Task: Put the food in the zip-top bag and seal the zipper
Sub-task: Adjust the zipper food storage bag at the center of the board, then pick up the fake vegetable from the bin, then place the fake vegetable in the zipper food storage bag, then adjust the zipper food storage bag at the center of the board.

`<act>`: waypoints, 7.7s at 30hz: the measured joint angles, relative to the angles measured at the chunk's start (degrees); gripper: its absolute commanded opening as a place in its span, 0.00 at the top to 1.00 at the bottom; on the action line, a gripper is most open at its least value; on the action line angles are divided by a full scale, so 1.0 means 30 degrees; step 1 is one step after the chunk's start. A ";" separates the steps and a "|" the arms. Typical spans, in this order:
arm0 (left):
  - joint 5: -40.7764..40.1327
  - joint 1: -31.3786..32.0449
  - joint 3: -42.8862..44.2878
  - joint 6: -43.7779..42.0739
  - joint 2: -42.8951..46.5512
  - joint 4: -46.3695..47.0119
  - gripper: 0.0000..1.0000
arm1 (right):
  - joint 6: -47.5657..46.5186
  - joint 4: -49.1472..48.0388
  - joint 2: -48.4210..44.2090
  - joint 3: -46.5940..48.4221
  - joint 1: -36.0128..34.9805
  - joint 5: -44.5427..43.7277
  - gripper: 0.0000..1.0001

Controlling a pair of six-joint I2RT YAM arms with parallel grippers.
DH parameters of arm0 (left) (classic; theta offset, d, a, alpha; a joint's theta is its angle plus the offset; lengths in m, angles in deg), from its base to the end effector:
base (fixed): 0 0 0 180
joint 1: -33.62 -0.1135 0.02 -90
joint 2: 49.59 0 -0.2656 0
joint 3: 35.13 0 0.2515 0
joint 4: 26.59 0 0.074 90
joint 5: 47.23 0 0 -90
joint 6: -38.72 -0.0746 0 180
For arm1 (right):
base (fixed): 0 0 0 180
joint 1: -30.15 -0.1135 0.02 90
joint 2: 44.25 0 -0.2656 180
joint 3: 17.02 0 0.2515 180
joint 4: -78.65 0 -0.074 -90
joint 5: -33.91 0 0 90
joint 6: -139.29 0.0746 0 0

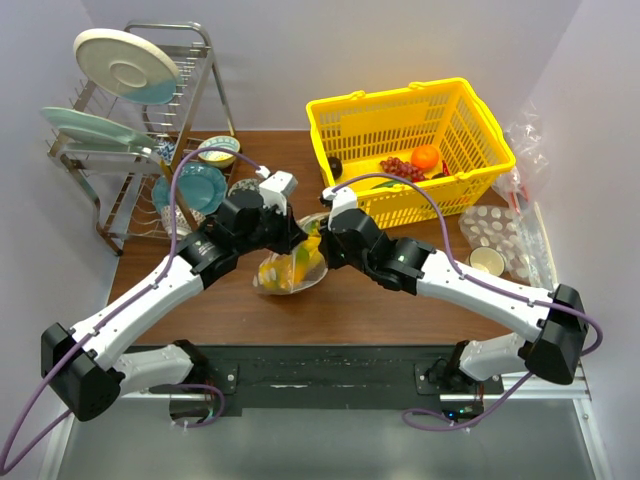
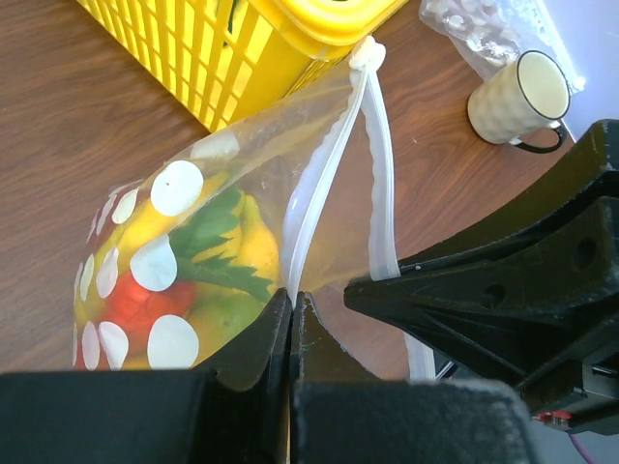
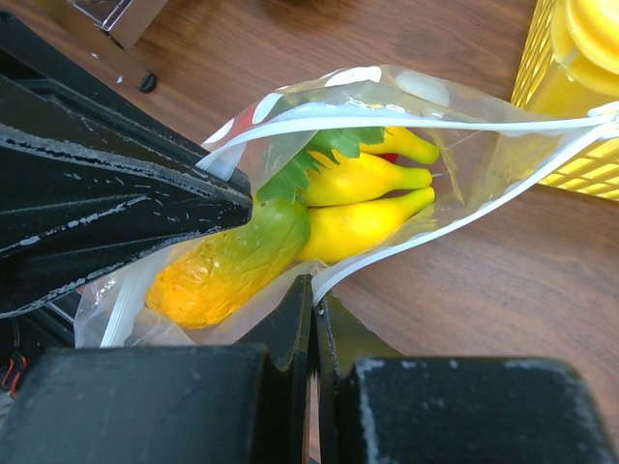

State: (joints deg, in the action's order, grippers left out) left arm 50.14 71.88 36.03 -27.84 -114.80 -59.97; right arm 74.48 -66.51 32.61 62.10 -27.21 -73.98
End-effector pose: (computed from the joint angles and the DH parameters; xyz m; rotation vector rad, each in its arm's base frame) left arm 0.2219 -0.1872 0.3125 0.3592 2.1121 -0.7854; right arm 0.1990 0.2681 0.3040 -0.4167 2.1128 0.5214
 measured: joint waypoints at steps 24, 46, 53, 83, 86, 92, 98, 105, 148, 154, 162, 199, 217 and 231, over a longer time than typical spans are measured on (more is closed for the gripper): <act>0.1392 0.0000 -0.0036 -0.0022 0.0000 0.0270 0.98 | 0.1311 0.0357 0.0867 0.1005 0.0197 -0.0211 1.00; -0.0634 0.0000 -0.0066 -0.0124 -0.0335 -0.0335 1.00 | 0.2084 0.0947 0.0838 0.1005 0.0561 -0.0240 0.65; -0.2798 -0.0066 0.0954 -0.0532 -0.0619 -0.1377 1.00 | 0.0772 0.3810 0.0437 0.2448 0.1311 -0.0991 0.61; -0.2565 -0.0219 0.0663 -0.2433 -0.1341 -0.0168 1.00 | -0.0219 0.8655 1.1795 1.9059 1.2954 -0.0860 0.53; -0.2382 -0.0219 0.0663 -0.2769 -0.1341 -0.0022 1.00 | 0.1443 0.9136 1.3267 1.9001 1.3420 -0.0656 0.53; -0.2237 -0.0219 -0.0787 -0.3206 -0.0517 0.1596 1.00 | 0.4386 0.9027 1.5074 1.7857 1.4178 0.0262 0.50; -0.2135 -0.0233 -0.0984 -0.3599 -0.0393 0.2040 1.00 | 0.5508 0.8386 1.6801 1.7886 1.4651 0.0627 0.43; -0.2135 -0.0248 -0.1202 -0.3694 -0.0233 0.2361 1.00 | 0.6484 0.7883 1.8578 1.7901 1.4928 0.0743 0.43; -0.1814 -0.0918 -0.1275 -0.3687 0.0066 0.2652 1.00 | 0.5821 -0.3840 0.7868 1.1664 1.5926 0.5049 0.80; -0.1778 -0.0984 -0.1275 -0.3687 0.0066 0.2652 1.00 | 0.4626 -0.6404 0.6215 1.0200 1.5926 0.8517 0.81; -0.1661 -0.1005 -0.1275 -0.3687 0.0066 0.2652 1.00 | 0.6084 -1.1839 0.3118 0.6178 1.5919 1.5365 0.82; -0.1545 -0.1260 -0.1275 -0.3687 0.0066 0.2645 1.00 | 0.0313 -1.9708 0.2732 -0.3716 0.8495 1.8382 0.21; -0.1530 -0.1588 -0.1275 -0.3679 0.0066 0.2645 1.00 | -0.1887 -0.5027 -0.3169 -0.1530 0.8517 1.3471 0.49; -0.1530 -0.1916 -0.1275 -0.3679 0.0066 0.2645 1.00 | -0.0809 -0.2441 -0.2994 -0.3949 0.8240 1.3755 0.56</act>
State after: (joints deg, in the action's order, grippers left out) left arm 45.56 66.13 32.21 -38.88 -114.60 -52.03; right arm 72.06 -73.83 23.63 50.25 -2.49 -32.71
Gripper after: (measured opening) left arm 0.020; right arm 0.462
